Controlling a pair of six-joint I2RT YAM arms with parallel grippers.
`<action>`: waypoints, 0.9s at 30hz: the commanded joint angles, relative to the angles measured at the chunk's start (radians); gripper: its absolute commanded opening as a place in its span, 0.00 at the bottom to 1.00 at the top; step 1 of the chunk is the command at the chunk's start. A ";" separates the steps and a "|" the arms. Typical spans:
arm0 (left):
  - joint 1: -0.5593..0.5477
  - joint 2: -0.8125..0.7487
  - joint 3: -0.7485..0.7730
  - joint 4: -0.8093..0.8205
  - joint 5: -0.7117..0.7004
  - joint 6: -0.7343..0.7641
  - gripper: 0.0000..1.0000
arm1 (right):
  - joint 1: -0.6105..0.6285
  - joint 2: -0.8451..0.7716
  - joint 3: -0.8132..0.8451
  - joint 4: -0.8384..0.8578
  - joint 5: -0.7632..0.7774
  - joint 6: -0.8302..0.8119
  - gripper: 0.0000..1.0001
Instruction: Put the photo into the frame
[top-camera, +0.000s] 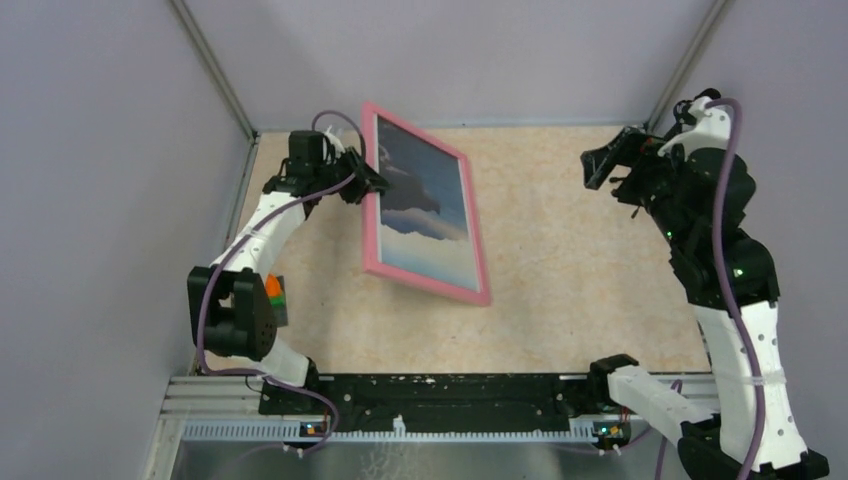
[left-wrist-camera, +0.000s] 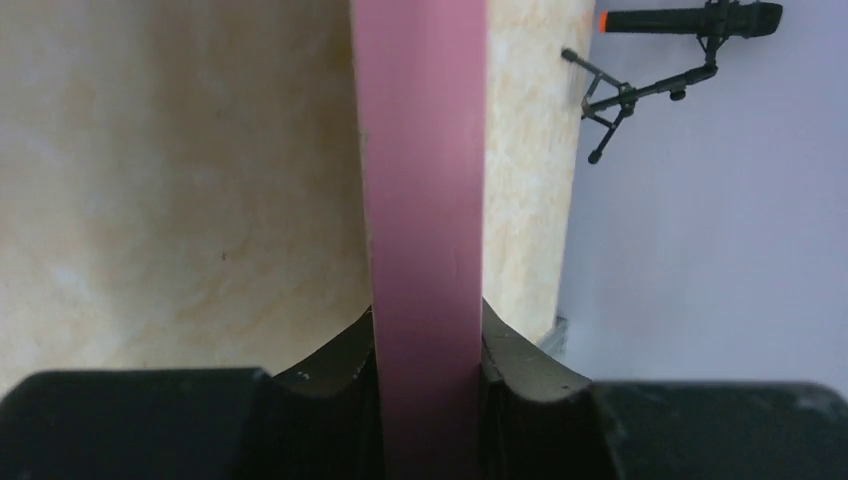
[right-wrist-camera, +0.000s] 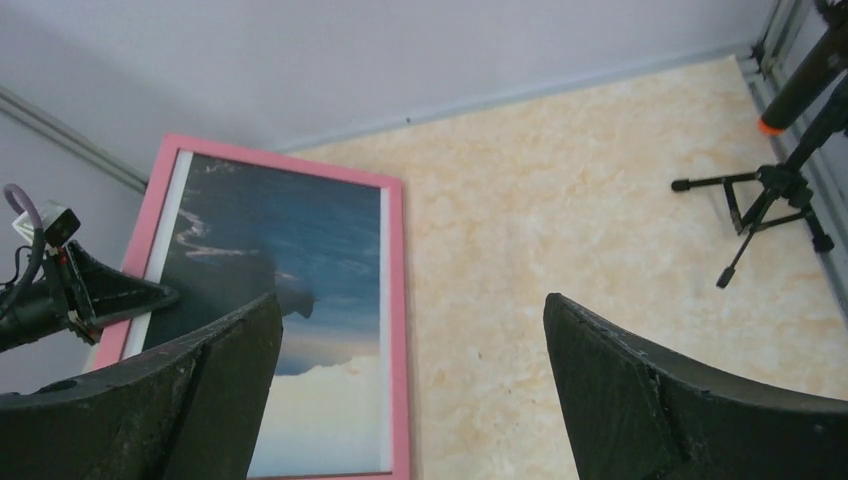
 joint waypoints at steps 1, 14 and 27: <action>0.058 -0.013 -0.119 0.396 0.327 -0.193 0.00 | -0.008 0.006 -0.052 0.015 -0.046 0.006 0.99; -0.060 0.248 -0.259 0.640 0.319 -0.333 0.00 | -0.007 0.004 -0.125 0.022 -0.073 0.012 0.99; -0.496 0.283 -0.528 1.126 -0.238 -0.743 0.00 | -0.007 -0.026 -0.185 0.021 -0.068 0.029 0.99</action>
